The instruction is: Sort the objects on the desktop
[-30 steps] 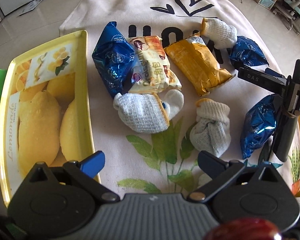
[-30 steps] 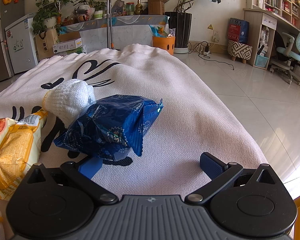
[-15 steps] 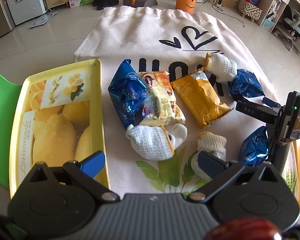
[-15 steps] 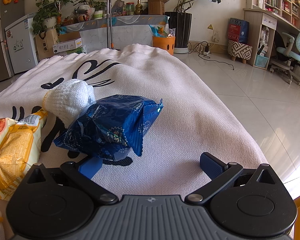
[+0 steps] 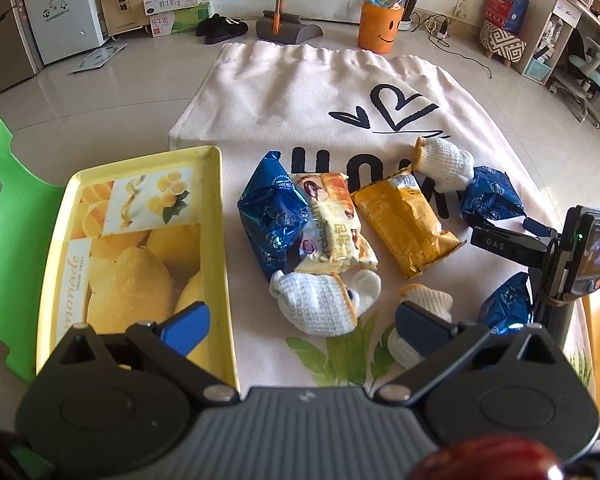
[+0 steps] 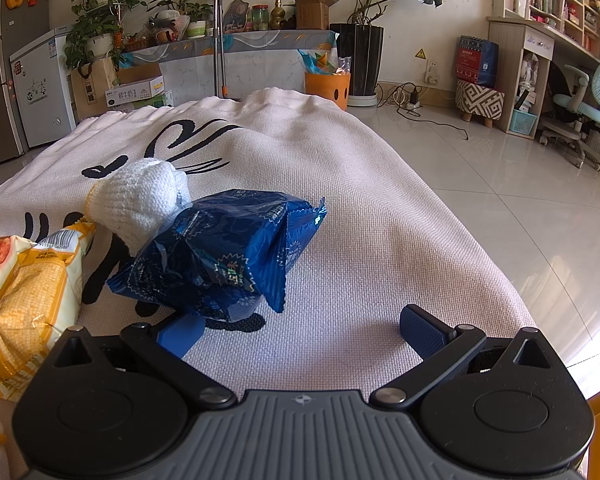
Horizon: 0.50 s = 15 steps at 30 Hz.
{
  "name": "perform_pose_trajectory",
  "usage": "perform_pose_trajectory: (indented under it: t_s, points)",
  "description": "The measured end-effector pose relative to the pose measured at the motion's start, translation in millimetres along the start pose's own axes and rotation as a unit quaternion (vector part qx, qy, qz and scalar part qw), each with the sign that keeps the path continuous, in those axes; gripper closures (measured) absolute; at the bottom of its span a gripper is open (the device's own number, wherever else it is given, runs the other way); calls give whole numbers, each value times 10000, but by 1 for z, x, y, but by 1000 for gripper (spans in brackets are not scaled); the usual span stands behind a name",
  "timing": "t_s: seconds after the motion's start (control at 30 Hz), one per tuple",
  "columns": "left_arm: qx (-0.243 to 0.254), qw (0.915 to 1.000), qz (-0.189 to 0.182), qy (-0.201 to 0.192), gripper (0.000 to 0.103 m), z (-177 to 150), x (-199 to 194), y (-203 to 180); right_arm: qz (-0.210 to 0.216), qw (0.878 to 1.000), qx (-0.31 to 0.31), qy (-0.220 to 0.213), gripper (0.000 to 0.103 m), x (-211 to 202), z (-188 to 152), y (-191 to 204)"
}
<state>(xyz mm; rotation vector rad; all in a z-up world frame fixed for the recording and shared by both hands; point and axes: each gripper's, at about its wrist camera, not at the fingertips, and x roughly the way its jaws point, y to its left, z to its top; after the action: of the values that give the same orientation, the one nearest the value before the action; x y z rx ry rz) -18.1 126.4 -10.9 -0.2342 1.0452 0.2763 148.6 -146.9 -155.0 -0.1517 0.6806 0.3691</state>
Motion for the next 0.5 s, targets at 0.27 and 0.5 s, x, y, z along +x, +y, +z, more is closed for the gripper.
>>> perform_pose_trajectory:
  t_s: [0.27,0.5]
  points:
    - [288,9993,-200,-124,1,2,-9,-17,1,10000,0,0,0,0,0,0]
    - [278,9990,-302,-198,1,6,-19,-19,0,10000,-2,0,0,0,0,0]
